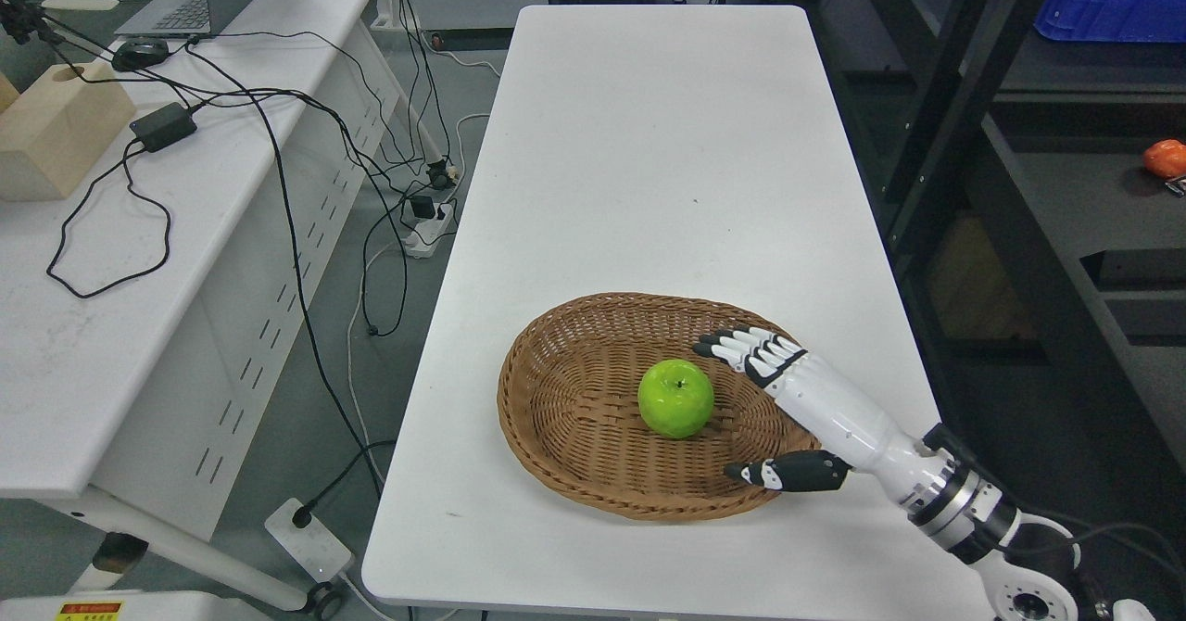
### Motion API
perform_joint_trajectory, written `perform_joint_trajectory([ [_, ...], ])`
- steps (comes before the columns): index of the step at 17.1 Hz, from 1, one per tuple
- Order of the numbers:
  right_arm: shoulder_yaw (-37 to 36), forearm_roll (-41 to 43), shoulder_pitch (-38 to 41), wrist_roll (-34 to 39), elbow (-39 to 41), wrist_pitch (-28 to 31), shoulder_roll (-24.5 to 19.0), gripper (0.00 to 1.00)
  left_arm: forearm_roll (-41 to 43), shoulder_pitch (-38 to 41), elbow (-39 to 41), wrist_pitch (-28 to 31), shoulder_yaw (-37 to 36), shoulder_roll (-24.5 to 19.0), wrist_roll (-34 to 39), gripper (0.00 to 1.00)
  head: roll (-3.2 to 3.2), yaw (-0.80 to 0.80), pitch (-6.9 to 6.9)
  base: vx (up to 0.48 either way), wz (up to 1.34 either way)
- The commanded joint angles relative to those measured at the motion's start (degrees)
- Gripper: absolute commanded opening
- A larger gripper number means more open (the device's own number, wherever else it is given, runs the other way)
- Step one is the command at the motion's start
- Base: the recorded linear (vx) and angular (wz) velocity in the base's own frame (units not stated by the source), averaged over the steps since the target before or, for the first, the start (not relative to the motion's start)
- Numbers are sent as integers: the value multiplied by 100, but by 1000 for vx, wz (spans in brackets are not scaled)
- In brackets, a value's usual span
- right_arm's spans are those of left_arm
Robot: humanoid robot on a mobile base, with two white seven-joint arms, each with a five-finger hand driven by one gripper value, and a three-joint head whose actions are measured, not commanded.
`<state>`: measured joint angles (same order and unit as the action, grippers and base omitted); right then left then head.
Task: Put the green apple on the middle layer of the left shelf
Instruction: 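Reach the right hand into the wicker basket over the green apple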
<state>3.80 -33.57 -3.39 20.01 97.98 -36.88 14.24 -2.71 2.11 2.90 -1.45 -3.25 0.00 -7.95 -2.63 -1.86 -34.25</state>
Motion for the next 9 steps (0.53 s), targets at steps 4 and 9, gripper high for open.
perform_joint_trajectory([
  [4,1036,-1081,-126,-6,-51,576,-817,99,-1,0,0,-4,0,-100,-5,100,0,0,0,0,0],
  [9,535,-1011,-285,-6,-69,928,-448,98,-1,0,0,5,0,-100,-5,100,0,0,0,0,0],
])
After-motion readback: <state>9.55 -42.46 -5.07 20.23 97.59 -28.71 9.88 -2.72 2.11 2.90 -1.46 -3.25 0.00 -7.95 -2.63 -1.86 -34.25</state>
